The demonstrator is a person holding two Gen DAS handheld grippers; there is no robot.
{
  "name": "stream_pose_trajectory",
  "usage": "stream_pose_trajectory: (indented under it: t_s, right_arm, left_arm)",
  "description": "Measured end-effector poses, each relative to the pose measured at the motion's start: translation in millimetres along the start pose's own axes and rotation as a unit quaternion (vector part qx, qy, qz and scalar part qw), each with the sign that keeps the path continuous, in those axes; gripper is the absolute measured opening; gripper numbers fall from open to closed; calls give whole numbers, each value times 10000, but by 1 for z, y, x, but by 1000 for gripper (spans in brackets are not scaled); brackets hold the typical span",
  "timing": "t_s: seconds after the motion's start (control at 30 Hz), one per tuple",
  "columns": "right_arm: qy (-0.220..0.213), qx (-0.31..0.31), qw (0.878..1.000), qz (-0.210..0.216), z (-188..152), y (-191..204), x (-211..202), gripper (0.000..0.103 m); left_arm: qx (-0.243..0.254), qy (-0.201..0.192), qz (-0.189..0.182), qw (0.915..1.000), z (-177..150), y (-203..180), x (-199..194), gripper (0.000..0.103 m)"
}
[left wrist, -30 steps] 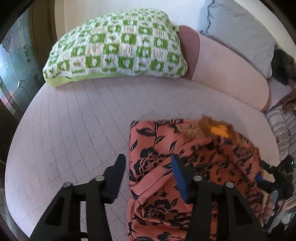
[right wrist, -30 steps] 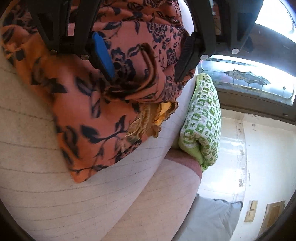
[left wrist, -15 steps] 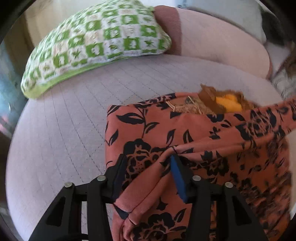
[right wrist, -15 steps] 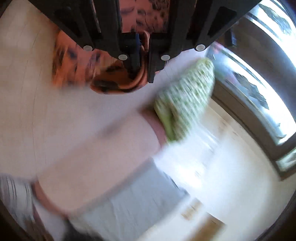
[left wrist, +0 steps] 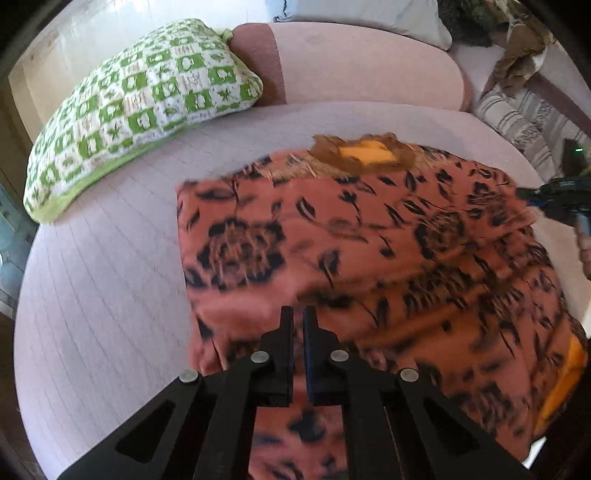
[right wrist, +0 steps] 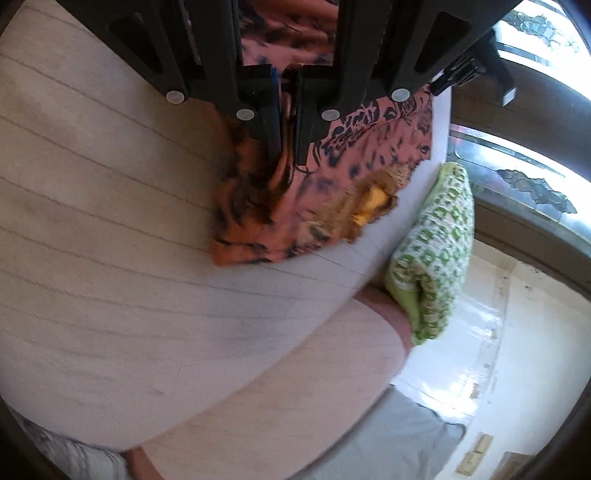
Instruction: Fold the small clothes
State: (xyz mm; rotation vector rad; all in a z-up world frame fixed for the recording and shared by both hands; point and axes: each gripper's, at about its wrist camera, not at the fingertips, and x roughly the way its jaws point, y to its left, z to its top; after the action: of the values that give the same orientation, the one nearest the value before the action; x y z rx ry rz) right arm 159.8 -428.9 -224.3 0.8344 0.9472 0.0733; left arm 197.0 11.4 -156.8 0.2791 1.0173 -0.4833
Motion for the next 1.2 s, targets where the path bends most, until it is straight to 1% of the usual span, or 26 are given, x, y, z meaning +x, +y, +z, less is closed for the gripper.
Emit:
stream_pose_trajectory:
  t_s: [0.03,0.1,0.17,0.2,0.23,0.27,0.3,0.33,0.4,0.5,0.57,0.63,0.7,0.73,0.77,0.8,0.83,0.87,0.9,0.97,1.0,1.03,1.07,1.1,1.13,1.2]
  right_arm:
    - [215,109,9997,-60,-2,-8,4,11]
    - [415,341,9986,-8,-3,-20,2,13]
    - [481,516,9975,-56,-3,-30,-6,16]
    - [343,600,9975,-142,-3,-35,-15,18]
    - [123,584,9981,-148,-2,-35,-22,18]
    - [-125,512,9986,-84,-2,-33,-30,19]
    - [-265,446,9986,61,-2,-29,-34,19]
    - [-280,392,9986,210,-3,-23,-34,19]
    - [-278,200,9985,426,-6,-5,-26,18]
    - [-252,-265,9984,440,-11,29,-6,19]
    - [-152,-480,9983,281,-14,43,9,19]
    - [15,-543,9985,-70,-17,46,25,18]
    - [260,-527,9976,-372,-21,41,39,18]
    - [454,-480,9972,-354,-22,36,44,17]
    - [872,-386,9952,-210,-27,30,50,17]
    - [1098,-318,9934,-113,-28,25,50,17]
    - [1174,-263,9927,-51,-30,22,49,17]
    - [1144,-275,9930,-44,-31,22,45,17]
    - [1049,-386,9937,-65,-30,26,41,17]
    - [729,-634,9953,-41,-28,38,33,19]
    - [615,-708,9956,63,-28,44,30,19]
    - [564,-712,9957,185,-28,47,27,19]
    - [520,-671,9958,338,-28,52,30,19]
    - [542,-672,9955,381,-27,55,34,19]
    - [593,-714,9949,386,-27,58,40,19]
    - [699,-833,9938,248,-31,62,54,19]
  left_arm:
    - [39,53,-40,10000,-5,-2,0,4]
    - [133,80,5,9999,-12,-6,-4,4]
    - [63,-6,87,9999,-10,-2,-10,4]
    - [-45,-100,129,9999,-4,1,-13,7]
    - [-201,-207,168,9994,3,7,-15,17]
    - [-336,-284,216,9988,10,12,-17,31]
    - [-500,-374,312,9976,19,16,-17,35]
    - [-668,-460,402,9959,29,21,-15,40]
    - [-921,-478,456,9936,43,26,-6,41]
    - [-1147,-330,579,9912,60,25,19,41]
    - [-1211,-135,603,9907,59,22,35,41]
    - [-1229,191,713,9897,54,19,51,41]
    - [-1113,533,812,9890,43,15,63,41]
    - [-928,450,867,9909,38,10,58,41]
    - [-581,504,922,9928,33,1,54,41]
    - [-370,564,971,9930,30,-4,52,41]
    - [-194,545,1015,9932,28,-8,48,41]
    - [-152,533,996,9935,28,-9,43,41]
    - [-238,505,926,9941,30,-8,39,41]
    - [-571,214,574,9965,34,-4,27,41]
    - [-683,55,450,9966,37,-5,23,41]
    - [-708,-16,447,9965,42,-9,26,42]
    - [-677,19,485,9965,45,-15,30,43]
    - [-641,89,485,9967,48,-19,36,44]
    - [-629,160,421,9970,49,-23,44,44]
    - [-647,366,351,9966,47,-27,59,47]
